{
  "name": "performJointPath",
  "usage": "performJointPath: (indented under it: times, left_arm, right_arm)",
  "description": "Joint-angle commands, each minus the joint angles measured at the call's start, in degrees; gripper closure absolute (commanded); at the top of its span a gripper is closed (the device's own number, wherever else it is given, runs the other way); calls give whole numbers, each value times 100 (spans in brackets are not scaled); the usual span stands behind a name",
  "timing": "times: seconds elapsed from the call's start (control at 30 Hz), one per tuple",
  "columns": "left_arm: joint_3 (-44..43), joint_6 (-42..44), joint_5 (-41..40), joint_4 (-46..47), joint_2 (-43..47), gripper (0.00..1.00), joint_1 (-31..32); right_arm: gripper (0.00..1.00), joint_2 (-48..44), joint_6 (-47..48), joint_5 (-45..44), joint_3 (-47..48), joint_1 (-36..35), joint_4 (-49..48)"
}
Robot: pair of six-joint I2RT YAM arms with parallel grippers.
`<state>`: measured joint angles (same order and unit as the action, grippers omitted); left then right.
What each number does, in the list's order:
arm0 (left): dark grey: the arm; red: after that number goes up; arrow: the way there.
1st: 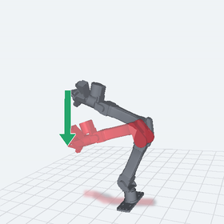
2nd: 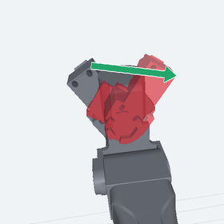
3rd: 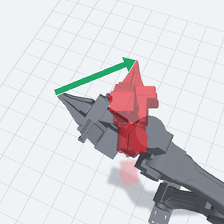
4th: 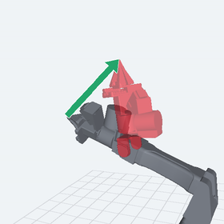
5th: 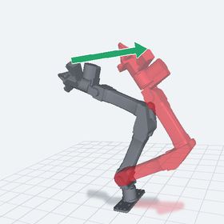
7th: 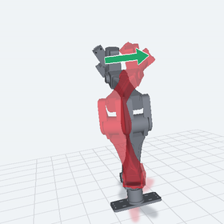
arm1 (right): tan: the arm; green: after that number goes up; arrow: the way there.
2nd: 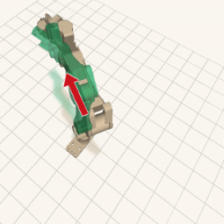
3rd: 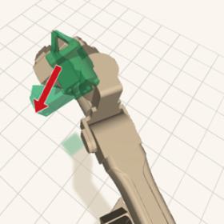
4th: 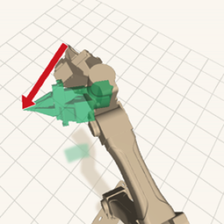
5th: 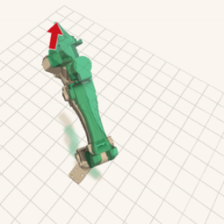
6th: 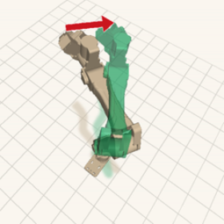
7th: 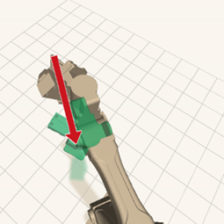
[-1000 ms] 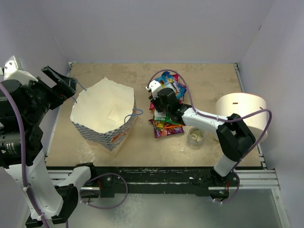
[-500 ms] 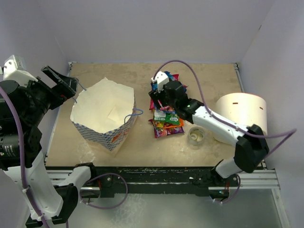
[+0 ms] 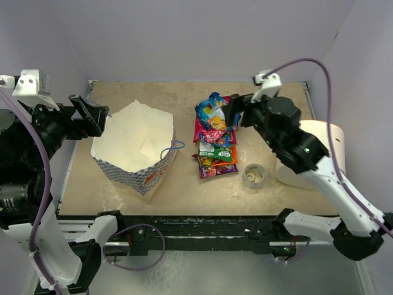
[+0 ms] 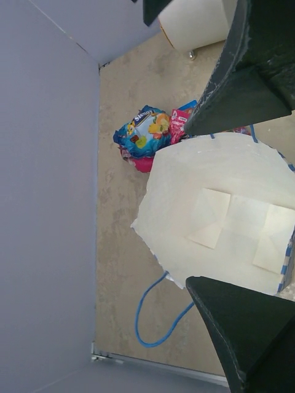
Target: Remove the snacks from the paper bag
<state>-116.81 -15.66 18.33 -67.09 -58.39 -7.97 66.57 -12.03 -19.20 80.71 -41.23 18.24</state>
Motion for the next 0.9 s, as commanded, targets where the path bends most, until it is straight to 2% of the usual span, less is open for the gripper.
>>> performJointPath:
  times: [0.0,0.13,0.27,0.43,0.63,0.7,0.87]
  left_arm:
    - [-185,1020,545,582,77,1,84]
    - [-160,1153,513,628,7,1,936]
    - [-101,1075,501,512,-7,1,1643]
    - [673,123,918,1022,463,1,1658]
    - [2132,-1493,721,2964,1256,1,1658]
    - [2211,-1606,852,3167,1268,1,1658]
    - [1900,-1379,1056,2878,1053,1,1658]
  right_arm:
    - [1,-954,-621,-969,216,12,1002]
    - [1,-1770,-1058,-1521,219,19,1561]
    - [1,-2242,-1684,-1797,543,15,2568]
    - [1,-2416,-2140,-1912,1179,18,3615]
    - [0,-2609,-2184,-1942,1430,19,3729]
    - [0,-2663,-2233,-1911,1479,11,3683]
    - [0,-2787,-2171,-1813,1500,19,3424]
